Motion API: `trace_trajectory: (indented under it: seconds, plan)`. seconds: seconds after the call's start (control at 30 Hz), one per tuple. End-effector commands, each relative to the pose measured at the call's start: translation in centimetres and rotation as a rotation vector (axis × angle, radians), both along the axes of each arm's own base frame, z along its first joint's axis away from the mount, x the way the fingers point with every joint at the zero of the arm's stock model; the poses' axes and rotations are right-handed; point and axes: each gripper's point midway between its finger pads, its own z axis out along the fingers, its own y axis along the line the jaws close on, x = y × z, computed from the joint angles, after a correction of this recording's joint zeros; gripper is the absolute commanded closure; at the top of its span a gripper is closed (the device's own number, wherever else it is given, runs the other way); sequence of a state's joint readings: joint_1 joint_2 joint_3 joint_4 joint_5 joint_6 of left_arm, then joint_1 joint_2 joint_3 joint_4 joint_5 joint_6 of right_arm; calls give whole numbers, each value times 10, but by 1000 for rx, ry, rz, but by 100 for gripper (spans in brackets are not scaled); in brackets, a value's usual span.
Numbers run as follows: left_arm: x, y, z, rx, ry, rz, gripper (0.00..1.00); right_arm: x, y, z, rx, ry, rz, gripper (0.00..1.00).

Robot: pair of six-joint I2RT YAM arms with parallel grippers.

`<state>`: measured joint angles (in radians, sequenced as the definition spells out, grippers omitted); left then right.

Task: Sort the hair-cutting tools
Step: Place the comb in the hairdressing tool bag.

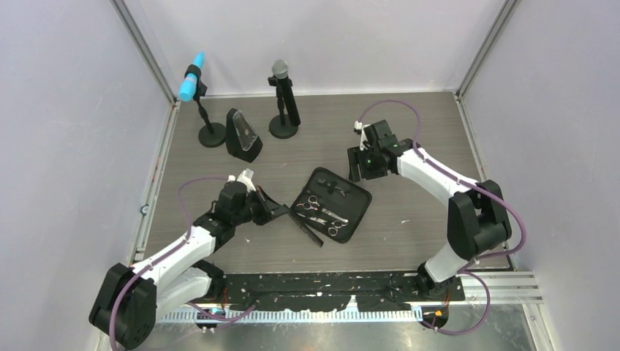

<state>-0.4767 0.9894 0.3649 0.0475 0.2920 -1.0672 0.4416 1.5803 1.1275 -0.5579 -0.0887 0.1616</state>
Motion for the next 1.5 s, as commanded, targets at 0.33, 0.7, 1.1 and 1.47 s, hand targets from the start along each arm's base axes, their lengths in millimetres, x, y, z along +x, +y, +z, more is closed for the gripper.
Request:
trace_trajectory:
  seconds: [0.33,0.7,1.1,1.47]
  plan:
    - [2,-3,23,-56,-71,-32,100,5,6,-33,117,88,92,45]
    - [7,-8,33,-111,-80,-60,100,-30,21,-43,265,151,116,74]
    - [39,-30,34,-107,-78,-144,100,-60,27,-33,348,115,153,88]
    - [59,-52,-13,-134,54,-204,96,-61,28,-35,348,107,167,88]
